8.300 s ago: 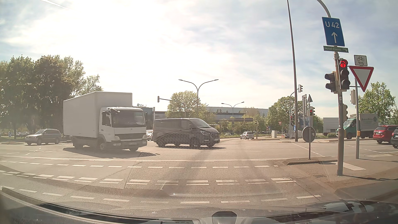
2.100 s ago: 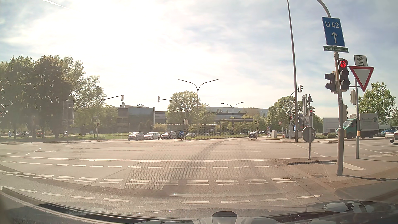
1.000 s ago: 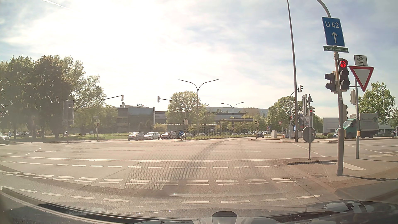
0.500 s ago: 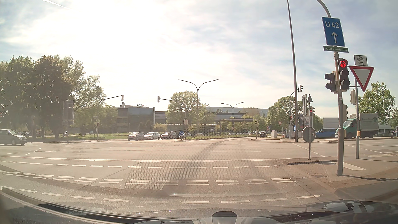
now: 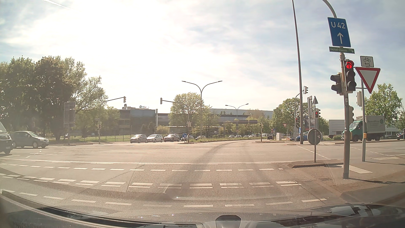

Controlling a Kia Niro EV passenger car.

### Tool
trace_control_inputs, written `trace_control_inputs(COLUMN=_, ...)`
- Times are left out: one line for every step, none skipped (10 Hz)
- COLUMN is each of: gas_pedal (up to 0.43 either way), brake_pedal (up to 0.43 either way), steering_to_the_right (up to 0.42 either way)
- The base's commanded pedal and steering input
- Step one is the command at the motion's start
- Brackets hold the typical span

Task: Follow the waypoints while adhering to traffic rules and regulations

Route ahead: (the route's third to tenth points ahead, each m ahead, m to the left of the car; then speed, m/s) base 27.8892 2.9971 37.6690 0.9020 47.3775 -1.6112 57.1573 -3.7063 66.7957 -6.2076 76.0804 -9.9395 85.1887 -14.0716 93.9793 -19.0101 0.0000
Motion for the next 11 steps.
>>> trace_control_inputs(gas_pedal=0.0, brake_pedal=0.256, steering_to_the_right=0.012)
trace_control_inputs(gas_pedal=0.0, brake_pedal=0.25, steering_to_the_right=0.013)
trace_control_inputs(gas_pedal=0.0, brake_pedal=0.256, steering_to_the_right=0.012)
trace_control_inputs(gas_pedal=0.0, brake_pedal=0.256, steering_to_the_right=0.013)
trace_control_inputs(gas_pedal=0.0, brake_pedal=0.256, steering_to_the_right=0.012)
trace_control_inputs(gas_pedal=0.0, brake_pedal=0.25, steering_to_the_right=0.013)
trace_control_inputs(gas_pedal=0.0, brake_pedal=0.256, steering_to_the_right=0.013)
trace_control_inputs(gas_pedal=0.0, brake_pedal=0.256, steering_to_the_right=0.013)
trace_control_inputs(gas_pedal=0.0, brake_pedal=0.256, steering_to_the_right=0.013)
trace_control_inputs(gas_pedal=0.0, brake_pedal=0.256, steering_to_the_right=0.013)
trace_control_inputs(gas_pedal=0.0, brake_pedal=0.256, steering_to_the_right=0.013)
